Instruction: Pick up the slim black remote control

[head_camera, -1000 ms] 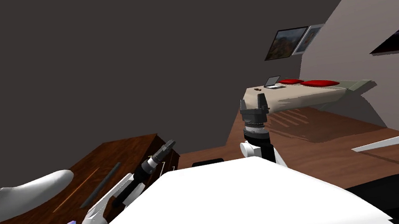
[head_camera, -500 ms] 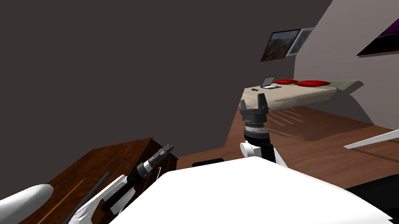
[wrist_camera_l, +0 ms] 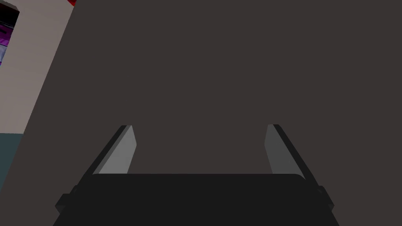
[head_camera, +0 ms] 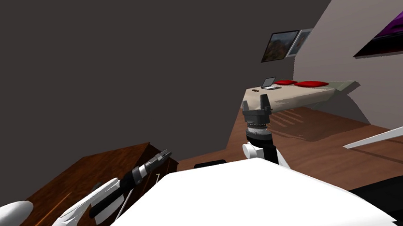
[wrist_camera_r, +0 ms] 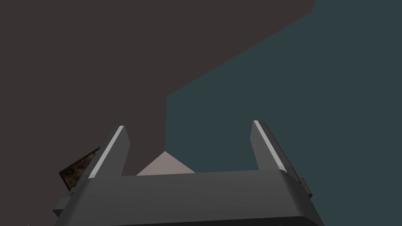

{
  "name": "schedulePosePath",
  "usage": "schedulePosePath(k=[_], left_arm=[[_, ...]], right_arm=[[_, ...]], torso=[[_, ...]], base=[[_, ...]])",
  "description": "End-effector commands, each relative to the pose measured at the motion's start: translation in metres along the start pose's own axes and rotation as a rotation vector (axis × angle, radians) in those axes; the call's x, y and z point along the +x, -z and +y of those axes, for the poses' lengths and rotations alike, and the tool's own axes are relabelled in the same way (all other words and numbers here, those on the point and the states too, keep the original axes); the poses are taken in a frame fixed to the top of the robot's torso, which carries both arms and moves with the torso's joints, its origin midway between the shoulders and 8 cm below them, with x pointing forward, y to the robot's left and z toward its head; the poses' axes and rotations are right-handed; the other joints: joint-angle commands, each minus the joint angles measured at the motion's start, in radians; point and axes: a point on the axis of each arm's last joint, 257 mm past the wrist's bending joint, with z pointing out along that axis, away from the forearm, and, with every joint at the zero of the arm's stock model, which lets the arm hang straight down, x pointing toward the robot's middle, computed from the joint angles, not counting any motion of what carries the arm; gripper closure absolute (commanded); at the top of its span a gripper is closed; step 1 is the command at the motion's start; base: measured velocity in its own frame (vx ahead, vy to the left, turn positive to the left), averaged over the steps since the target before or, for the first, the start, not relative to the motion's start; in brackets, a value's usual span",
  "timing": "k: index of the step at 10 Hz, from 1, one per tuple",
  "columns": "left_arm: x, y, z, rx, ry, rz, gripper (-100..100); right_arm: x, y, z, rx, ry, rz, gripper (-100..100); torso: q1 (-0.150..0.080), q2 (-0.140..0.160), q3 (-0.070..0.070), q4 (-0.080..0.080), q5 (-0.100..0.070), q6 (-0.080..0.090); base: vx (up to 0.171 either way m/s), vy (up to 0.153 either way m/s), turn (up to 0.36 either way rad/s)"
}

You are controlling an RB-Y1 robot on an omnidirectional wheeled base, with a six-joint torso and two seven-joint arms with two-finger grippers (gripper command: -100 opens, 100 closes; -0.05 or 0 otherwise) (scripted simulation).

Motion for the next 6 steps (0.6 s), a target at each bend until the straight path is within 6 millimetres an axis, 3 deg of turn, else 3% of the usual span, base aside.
schedulePosePath(k=[1,2,4,5,6], left_arm=[[0.004,0.012,0.014,-0.024,-0.022,0.053,-100],[0.017,0.023,0.025,-0.049,-0.022,0.105,-100],[0.014,0.031,0.035,-0.069,-0.044,0.134,-100],[0.025,0.048,0.051,-0.108,-0.049,0.195,-100],[0.021,0.052,0.055,-0.115,-0.065,0.212,-100]], right_arm=[[0.0,0.0,0.0,0.0,0.0,0.0,0],[0.0,0.0,0.0,0.0,0.0,0.0,0],[0.0,0.0,0.0,0.0,0.0,0.0,0],[0.0,0.0,0.0,0.0,0.0,0.0,0],[0.0,0.0,0.0,0.0,0.0,0.0,0]], torso=[[0.0,0.0,0.0,0.0,0.0,0.0],[0.0,0.0,0.0,0.0,0.0,0.0],[0.0,-0.001,-0.001,0.0,0.0,0.0],[0.001,0.001,0.0,0.0,0.0,0.0],[0.001,0.0,0.0,0.0,0.0,0.0]], base=[[0.056,-0.023,-0.043],[0.068,-0.042,-0.057],[0.046,-0.013,-0.003],[0.044,-0.003,-0.035],[0.045,-0.008,-0.021]])
